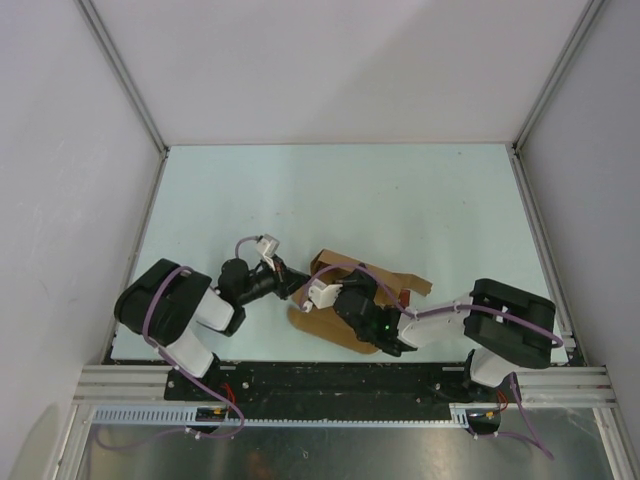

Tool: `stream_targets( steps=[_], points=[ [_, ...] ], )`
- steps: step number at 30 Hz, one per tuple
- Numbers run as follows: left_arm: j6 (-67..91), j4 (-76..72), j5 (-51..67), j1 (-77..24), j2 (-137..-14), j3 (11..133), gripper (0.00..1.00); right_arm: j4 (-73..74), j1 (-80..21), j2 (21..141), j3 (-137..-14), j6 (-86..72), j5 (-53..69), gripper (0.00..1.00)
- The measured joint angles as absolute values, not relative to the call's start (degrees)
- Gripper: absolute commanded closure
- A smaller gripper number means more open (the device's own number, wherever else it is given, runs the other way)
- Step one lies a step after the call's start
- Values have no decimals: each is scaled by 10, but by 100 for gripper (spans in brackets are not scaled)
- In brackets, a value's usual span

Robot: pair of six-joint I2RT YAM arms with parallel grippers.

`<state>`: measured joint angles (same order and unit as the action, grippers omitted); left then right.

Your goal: Fold the paper box

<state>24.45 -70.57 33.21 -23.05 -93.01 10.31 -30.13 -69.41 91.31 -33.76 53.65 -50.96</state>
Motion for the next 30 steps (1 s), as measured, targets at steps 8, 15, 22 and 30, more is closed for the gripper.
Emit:
stream_targets(
  steps=[8, 15, 22, 30],
  points=[
    [244, -721, 332, -254, -939, 106, 92, -358, -704, 932, -320, 568, -534, 100],
    [229, -723, 320, -271, -953, 112, 89, -365, -708, 933, -317, 568, -538, 100],
    [203, -723, 301, -282, -964, 128, 76, -364, -710, 933, -317, 558, -538, 100],
    [175, -725, 302, -285, -981, 145, 63, -362, -710, 932, -317, 550, -540, 100]
  ],
)
